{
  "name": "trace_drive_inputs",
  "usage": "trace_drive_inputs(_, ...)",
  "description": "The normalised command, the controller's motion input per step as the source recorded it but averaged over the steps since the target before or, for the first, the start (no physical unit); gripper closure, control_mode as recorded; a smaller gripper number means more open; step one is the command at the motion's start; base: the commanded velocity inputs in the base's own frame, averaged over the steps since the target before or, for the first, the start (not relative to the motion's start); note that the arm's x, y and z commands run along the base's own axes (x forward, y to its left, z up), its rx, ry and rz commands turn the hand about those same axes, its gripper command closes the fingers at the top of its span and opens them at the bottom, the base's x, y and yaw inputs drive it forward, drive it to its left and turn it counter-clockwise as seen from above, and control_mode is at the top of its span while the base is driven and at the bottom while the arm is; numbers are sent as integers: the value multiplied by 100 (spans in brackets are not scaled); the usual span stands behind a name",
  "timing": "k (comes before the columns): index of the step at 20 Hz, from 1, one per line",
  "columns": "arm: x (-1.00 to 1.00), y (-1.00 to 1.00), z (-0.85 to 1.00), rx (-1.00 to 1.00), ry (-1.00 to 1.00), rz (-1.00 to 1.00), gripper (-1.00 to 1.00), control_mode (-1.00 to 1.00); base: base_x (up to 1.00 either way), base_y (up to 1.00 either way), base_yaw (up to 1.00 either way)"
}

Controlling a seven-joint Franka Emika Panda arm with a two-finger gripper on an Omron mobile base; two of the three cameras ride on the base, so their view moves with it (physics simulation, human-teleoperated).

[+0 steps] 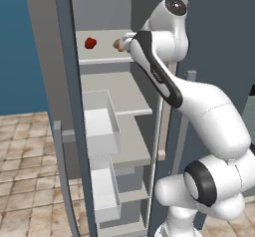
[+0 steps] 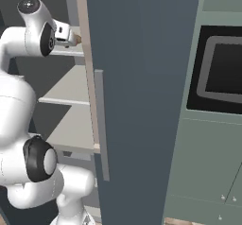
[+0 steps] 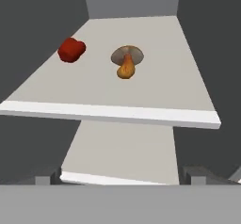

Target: Take the bell pepper and mushroom out of the freezer and place them in the tupperware container on the counter. Then put the tupperware containing the vegetables back in the freezer.

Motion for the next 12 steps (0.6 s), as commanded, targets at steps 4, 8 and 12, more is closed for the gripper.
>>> trace_drive_inputs(4,58,2,-3,-8,0,0,-100,-100,0,0,0)
trace_drive_inputs(8,54,1,-12,-6,0,0,-100,-100,0,0,0)
trace_drive_inputs(12,51,8,-21,-2,0,0,-100,-100,0,0,0)
